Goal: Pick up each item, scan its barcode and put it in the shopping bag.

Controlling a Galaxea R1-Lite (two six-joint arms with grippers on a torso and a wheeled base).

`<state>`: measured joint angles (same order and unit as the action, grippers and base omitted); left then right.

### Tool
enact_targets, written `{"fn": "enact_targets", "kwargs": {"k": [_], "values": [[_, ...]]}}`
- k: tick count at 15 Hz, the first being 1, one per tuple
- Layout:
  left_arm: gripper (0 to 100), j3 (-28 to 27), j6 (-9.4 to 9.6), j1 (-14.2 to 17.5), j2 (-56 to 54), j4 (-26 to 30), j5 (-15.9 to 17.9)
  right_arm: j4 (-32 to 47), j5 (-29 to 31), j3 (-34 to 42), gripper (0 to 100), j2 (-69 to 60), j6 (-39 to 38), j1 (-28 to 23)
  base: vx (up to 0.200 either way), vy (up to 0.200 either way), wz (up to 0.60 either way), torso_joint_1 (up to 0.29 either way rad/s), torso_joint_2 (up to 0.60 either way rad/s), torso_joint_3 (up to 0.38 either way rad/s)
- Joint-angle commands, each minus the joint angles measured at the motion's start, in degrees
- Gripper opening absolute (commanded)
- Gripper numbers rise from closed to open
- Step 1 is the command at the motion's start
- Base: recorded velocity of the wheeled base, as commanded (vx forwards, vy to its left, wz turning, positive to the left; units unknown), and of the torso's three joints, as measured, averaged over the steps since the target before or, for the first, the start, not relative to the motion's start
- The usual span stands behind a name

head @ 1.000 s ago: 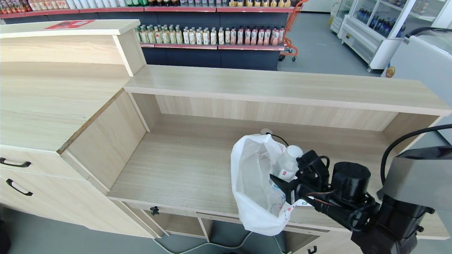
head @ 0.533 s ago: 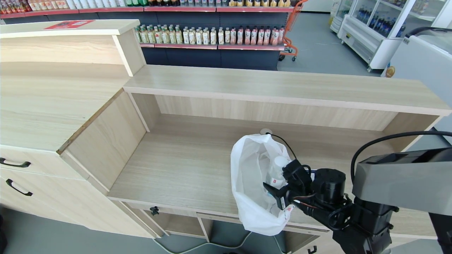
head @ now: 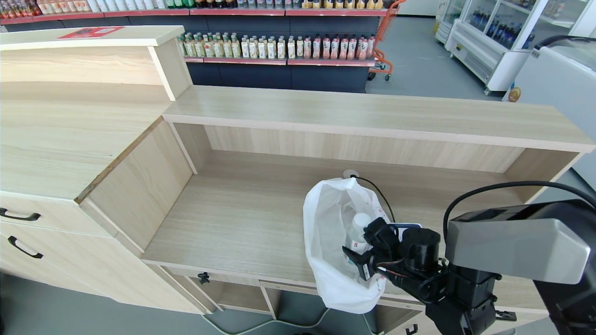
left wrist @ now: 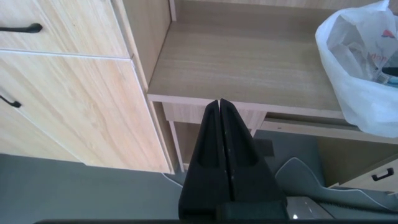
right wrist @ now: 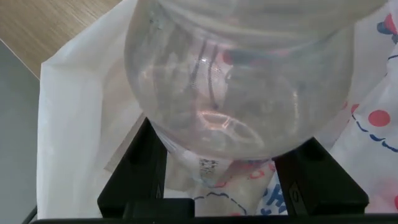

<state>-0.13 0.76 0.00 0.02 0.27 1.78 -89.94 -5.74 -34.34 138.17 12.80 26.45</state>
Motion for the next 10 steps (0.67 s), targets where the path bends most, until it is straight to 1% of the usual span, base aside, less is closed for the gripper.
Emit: {"fn": "enact_targets", "kwargs": {"k": [1,5,9,10], "values": [[0,0.0,-0.05,0.0,0.1,0.0,0.1,-0.1,-0.1,0.0,100,0.3,0.0,0.0,0.000,0.000,0.00,0.000,0.00,0.000],[0,0.0,-0.05,0.0,0.0,0.0,0.0,-0.1,0.0,0.1,100,-0.6,-0.1,-0.3,0.000,0.000,0.00,0.000,0.00,0.000],[0,0.0,-0.05,0.0,0.1,0.0,0.0,0.2,-0.5,0.7,100,-11.5,-1.2,-1.9,0.000,0.000,0.00,0.000,0.00,0.000],[0,0.0,-0.05,0.0,0.1,0.0,0.1,2.9,-0.4,2.1,100,-15.6,-3.1,-2.1,0.000,0.000,0.00,0.000,0.00,0.000]]}}
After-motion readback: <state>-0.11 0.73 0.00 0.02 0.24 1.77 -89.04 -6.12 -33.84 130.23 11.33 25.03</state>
